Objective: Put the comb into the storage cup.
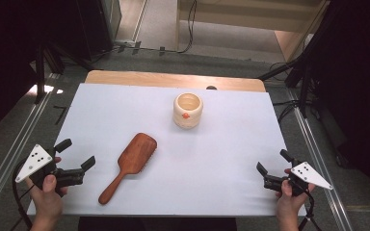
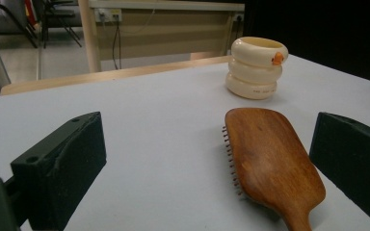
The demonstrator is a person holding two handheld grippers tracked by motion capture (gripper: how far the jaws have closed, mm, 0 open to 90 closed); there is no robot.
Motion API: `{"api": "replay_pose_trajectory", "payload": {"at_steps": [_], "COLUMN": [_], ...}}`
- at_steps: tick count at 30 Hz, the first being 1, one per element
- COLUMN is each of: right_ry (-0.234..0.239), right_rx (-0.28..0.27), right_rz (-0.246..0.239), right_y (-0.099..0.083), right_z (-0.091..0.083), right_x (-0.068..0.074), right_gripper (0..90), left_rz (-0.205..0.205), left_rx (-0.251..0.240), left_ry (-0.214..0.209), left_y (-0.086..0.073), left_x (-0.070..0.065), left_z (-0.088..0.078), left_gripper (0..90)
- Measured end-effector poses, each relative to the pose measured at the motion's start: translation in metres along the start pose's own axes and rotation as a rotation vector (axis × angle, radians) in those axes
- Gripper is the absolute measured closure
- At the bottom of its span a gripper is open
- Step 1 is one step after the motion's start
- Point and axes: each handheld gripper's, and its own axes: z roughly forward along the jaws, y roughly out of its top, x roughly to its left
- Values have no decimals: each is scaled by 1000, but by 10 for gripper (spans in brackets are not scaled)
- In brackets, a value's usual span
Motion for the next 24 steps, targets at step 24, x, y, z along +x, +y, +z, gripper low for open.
{"api": "replay_pose_trajectory", "payload": {"at_steps": [24], "right_ry": [5], "right_rx": [6], "right_rz": [-2], "right_y": [0], "right_z": [1], "right_x": [1], "right_gripper": [0], "left_rz": [154], "left_rx": [164], "left_ry": [-15], "left_y": [27], "left_x": [-44], "left_z": [12], "left_gripper": [0]}}
